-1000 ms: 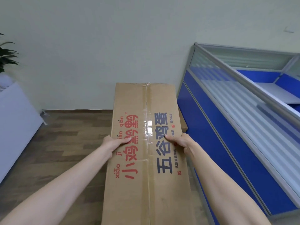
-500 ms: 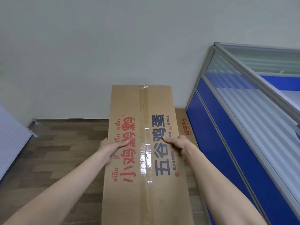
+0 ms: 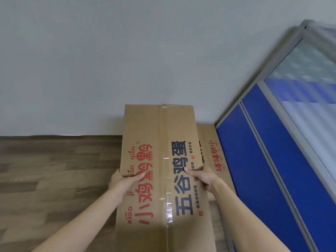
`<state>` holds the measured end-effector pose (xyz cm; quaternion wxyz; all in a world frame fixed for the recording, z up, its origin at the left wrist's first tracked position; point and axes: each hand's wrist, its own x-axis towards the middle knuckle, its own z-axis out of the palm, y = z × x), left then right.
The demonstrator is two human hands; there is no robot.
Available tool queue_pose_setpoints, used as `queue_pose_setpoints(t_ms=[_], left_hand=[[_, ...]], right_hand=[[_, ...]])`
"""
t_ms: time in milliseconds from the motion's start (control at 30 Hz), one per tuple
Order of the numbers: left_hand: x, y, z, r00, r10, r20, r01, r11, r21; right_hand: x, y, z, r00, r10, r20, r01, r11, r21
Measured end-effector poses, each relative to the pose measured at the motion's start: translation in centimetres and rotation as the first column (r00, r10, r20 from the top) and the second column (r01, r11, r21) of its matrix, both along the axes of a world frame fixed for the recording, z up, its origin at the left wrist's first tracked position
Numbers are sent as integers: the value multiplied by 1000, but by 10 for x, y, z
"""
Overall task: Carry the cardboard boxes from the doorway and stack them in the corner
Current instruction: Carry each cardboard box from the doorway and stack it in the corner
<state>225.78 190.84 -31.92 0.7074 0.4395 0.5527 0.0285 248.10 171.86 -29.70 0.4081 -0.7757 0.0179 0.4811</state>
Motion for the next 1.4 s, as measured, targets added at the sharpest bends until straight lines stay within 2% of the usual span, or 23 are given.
queue_pose_setpoints(t_ms=[200,267,500,733,967,1100,1400], left_hand=[[98,64,-136,993,-20,-118,24,999,35],[121,76,-179,987,-30,-160,39,998,50],[172,99,-306,972,22,-234,-16,999,30],[198,114,-368,956,26,-291,-24,1000,11],[222,119,-396,949,-38,-313,37,999,-9],[232,118,-412,957,-93,-275,89,996,-28],[244,105,-445,946,-68,-316,99,992,84]], right_hand=[[97,62,-138,996,-16,-82,13,999,-35],[122,76,-179,997,0,-79,0,1000,-7],[179,108,-316,996,49,-78,-54,997,-59],[200,129,-375,998,28,59,-19,988,-153],[217,131,-402,996,35,87,-14,973,-232],[228,138,-405,971,66,232,1,960,-280],[206,135,-425,948,214,236,-164,963,-216]])
